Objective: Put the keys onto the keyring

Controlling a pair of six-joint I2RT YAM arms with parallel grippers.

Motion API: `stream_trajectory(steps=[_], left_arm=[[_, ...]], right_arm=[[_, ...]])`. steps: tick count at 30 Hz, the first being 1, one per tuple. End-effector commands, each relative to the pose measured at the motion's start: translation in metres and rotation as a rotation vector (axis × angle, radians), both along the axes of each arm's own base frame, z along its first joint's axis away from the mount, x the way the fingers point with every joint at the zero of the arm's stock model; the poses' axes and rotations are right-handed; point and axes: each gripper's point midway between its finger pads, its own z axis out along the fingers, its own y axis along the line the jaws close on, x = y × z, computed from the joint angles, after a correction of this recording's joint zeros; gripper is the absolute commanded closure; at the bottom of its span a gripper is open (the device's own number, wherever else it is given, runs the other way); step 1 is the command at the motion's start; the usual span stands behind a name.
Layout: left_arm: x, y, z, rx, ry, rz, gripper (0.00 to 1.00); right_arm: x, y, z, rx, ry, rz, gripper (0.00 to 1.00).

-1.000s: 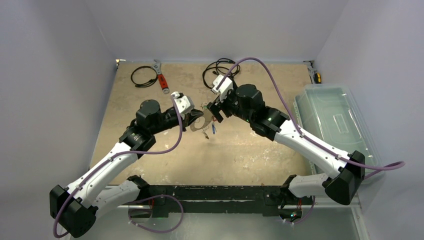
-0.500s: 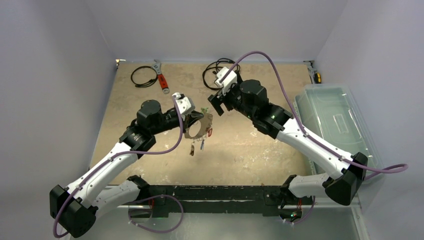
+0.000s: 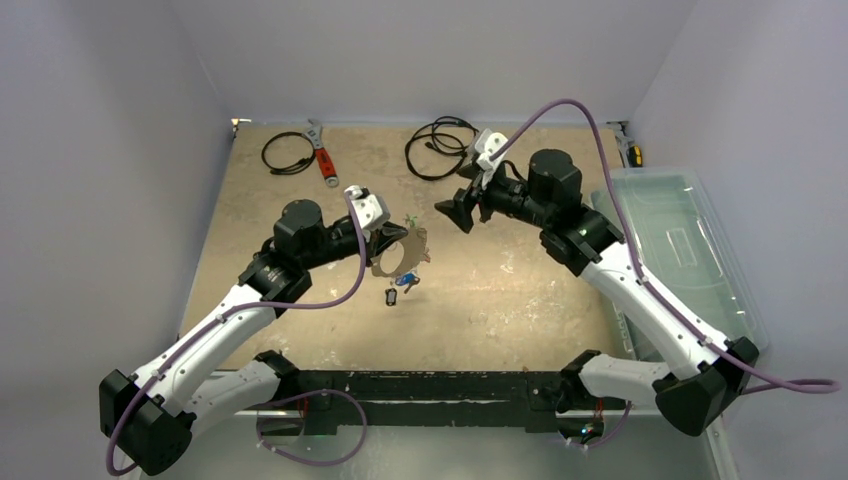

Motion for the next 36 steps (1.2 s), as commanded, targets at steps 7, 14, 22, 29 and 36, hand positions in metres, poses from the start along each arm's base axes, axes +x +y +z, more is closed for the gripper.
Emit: stream_trajectory(steps=[7,14,22,29,36], left_arm=[[-0.019,-0.007,0.042,-0.076,-0.116,-0.104,1.00],[-0.029,-0.012,0.043,-0.087,-0.129,-0.172,1.00],[-0.044,-0.019,0.041,-0.098,-0.125,-0.267,1.00],[-0.055,-0.024,0.040,-0.100,-0.117,-0.327,1.00],[-0.057,-0.026,0.039,-0.103,-0.109,-0.342,1.00]], right_arm=[[-0.054,0.038,-0.008,-0.006,0.042,0.398,0.35],[-0.071,0.040,-0.005,-0.027,0.034,0.504,0.44],[-0.086,0.039,0.010,-0.044,0.003,0.599,0.33],[-0.085,0.044,0.005,-0.069,0.052,0.684,0.33],[-0.084,0.050,-0.009,-0.107,0.143,0.779,0.44]])
